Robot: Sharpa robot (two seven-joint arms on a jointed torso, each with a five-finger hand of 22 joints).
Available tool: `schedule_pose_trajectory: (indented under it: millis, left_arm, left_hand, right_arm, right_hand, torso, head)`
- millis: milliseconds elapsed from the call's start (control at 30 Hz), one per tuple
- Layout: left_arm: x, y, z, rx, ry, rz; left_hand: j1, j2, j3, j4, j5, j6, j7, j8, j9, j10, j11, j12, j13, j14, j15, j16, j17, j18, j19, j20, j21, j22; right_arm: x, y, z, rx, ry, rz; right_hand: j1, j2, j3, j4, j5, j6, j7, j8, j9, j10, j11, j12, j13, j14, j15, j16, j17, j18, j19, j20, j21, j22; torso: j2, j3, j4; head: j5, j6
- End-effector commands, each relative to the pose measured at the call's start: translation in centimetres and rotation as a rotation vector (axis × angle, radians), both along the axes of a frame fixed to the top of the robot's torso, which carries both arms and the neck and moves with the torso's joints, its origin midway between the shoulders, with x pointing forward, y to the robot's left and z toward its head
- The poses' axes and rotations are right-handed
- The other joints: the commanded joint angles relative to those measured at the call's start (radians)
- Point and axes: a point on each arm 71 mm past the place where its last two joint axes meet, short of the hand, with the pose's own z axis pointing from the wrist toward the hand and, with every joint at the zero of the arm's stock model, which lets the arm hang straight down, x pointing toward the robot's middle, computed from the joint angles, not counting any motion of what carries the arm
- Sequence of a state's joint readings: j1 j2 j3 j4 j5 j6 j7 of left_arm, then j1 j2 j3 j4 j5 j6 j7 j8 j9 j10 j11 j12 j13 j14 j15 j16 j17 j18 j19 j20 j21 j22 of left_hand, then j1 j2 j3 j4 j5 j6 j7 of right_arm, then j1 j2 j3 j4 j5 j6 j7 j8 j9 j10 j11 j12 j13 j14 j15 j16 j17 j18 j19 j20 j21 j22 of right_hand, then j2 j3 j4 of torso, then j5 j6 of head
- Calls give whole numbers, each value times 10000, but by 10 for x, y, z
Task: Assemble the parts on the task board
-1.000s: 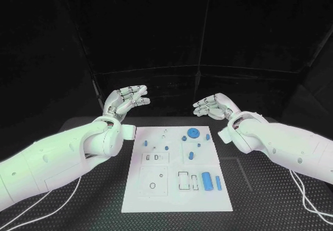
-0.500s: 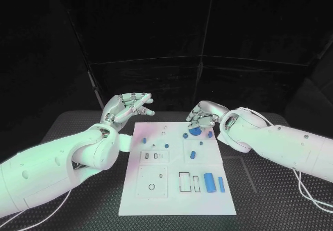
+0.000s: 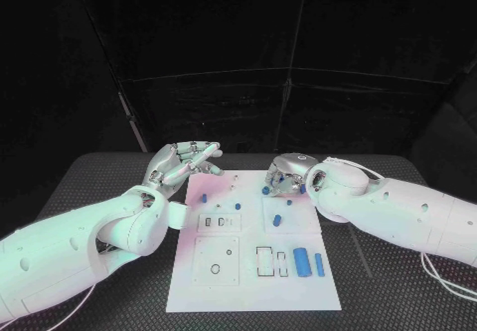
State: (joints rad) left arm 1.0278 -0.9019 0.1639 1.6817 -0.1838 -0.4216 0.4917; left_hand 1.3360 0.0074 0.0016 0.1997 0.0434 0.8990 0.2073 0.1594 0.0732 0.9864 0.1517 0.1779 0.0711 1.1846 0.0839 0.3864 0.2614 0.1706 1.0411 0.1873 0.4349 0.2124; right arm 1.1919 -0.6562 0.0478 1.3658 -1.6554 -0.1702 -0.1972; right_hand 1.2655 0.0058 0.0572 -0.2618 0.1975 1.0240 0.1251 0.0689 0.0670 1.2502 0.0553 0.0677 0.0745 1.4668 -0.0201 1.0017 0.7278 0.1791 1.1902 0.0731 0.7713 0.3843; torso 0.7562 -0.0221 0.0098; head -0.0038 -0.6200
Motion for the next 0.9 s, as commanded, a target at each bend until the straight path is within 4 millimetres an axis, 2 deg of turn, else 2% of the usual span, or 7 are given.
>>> schedule_pose_trajectory:
  millis: [33,367,667,900]
  left_arm:
    - [-2,-2,1,-6,-43,-269]
    - [-2,-2,0,2,71,-367]
    - [-2,-1,-1,32,111,-333]
    - [-1,-1,-2,42,139,-338]
  left_hand:
    - [45,70,-43,1,36,96,8,-49,-14,58,-5,-64,-11,-56,-5,36,17,102,67,1,46,13]
    - [38,86,-67,-1,36,105,12,-70,-22,67,-3,-90,-15,-73,-4,38,43,99,92,-3,73,29]
    - [34,91,-75,0,36,109,13,-76,-25,69,-2,-98,-16,-81,-3,37,51,98,95,-3,79,32]
    - [34,91,-75,0,36,109,13,-76,-25,69,-2,-98,-16,-81,-3,37,51,98,95,-3,79,32]
  right_arm:
    - [1,1,1,-720,-208,-85]
    - [2,7,1,-601,-336,180]
    - [2,12,1,-498,-388,325]
    - [3,14,1,-523,-355,332]
  right_hand:
    - [-75,-41,114,8,-33,-65,-17,-27,-5,-77,-3,1,18,302,-67,409,450,26,-116,-8,174,113]
    - [-68,67,448,97,66,29,-36,0,4,181,-74,62,68,374,-141,1618,1881,36,-158,-21,657,421]
    - [-97,69,817,125,46,44,-26,-24,-6,269,-75,27,68,378,-133,2271,2638,-40,-92,-21,1307,1121]
    - [-123,40,1073,153,5,48,-22,-26,-7,316,-72,18,71,368,-128,2551,2947,-72,-95,-12,1629,1459]
  torso:
    - [112,-3,18]
    - [181,-3,25]
    - [230,8,26]
    - [264,2,40]
  head:
    - [-17,33]
    - [57,-28]
    - [73,-46]
    - [74,-39]
